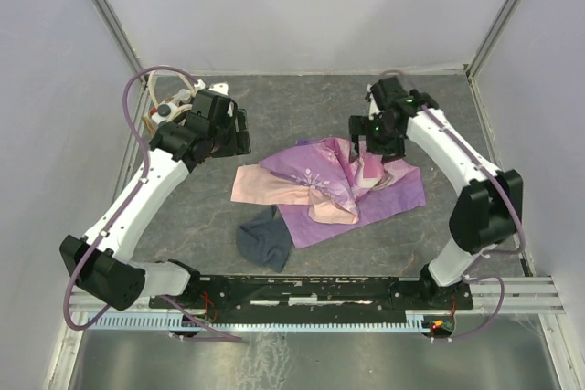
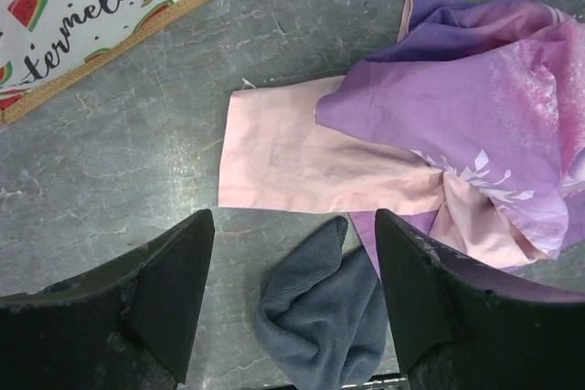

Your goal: Take the personal care products out of the canvas bag

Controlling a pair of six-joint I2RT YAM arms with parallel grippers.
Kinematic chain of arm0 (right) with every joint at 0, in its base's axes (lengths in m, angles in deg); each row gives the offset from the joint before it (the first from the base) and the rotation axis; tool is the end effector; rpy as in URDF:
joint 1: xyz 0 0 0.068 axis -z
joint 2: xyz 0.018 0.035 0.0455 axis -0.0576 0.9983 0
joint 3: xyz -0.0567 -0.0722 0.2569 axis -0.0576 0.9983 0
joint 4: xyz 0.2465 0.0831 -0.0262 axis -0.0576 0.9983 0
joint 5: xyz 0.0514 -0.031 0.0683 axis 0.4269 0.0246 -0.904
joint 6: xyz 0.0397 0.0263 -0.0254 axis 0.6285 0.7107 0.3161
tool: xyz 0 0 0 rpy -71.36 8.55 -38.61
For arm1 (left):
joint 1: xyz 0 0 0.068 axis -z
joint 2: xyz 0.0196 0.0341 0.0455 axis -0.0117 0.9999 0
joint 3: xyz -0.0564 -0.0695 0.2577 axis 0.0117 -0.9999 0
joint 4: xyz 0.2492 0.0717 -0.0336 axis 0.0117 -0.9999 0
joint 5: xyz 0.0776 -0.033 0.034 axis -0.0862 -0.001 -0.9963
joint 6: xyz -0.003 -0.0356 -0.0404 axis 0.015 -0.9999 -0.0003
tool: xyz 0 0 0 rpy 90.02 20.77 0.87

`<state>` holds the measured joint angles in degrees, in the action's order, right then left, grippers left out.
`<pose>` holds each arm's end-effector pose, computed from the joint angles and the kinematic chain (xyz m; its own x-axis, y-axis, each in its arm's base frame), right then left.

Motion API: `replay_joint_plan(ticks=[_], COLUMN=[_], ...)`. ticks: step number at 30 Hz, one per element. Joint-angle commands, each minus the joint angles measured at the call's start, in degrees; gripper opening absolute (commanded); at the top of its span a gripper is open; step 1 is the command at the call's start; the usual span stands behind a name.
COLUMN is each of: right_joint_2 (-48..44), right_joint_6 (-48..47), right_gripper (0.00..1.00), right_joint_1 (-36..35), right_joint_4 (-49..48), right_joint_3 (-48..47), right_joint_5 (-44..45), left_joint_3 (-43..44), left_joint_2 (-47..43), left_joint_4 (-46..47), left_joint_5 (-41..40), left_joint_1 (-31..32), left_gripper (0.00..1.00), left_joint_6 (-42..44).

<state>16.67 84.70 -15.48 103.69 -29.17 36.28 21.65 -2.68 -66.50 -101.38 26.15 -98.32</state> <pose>0.3120 0.1100 0.3059 -0.9361 0.0646 -0.3456 -0.0210 0.9709 0.2385 0.2436 -0.1083 0.3609 -0.7256 -0.0981 -0.6811 0.0016 0.9895 -0.1443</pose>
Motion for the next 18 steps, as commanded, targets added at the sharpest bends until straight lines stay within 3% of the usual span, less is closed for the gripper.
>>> replay_joint_plan(ticks=[1,7,13,18], right_joint_2=[3.24,12.06,17.92,25.14], right_joint_6=[1.99,3.39,3.75,1.93], right_gripper=[1.00,1.00,1.00,1.00], right_joint_1=[-5.48,-13.11,-13.34,-13.26], right_joint_4=[-4.56,-2.71,-1.37,4.56], right_joint_3=[1.23,-2.97,-3.72,-9.58], right_joint_5=[-5.04,-3.12,-2.20,2.60], left_joint_3=[-1.28,-1.47,-2.12,-2.19], left_joint_2=[-1.93,-2.94,-4.12,-3.66], left_joint_4=[2.21,2.64,2.32,4.45], left_joint_5=[2.02,2.85,3.02,6.79], left_joint_1=[-0.07,-0.11,-0.10,-0.12], left_gripper=[0.78,0.78,0.78,0.78], left_joint_6=[-1.83,-2.98,-3.58,-5.77])
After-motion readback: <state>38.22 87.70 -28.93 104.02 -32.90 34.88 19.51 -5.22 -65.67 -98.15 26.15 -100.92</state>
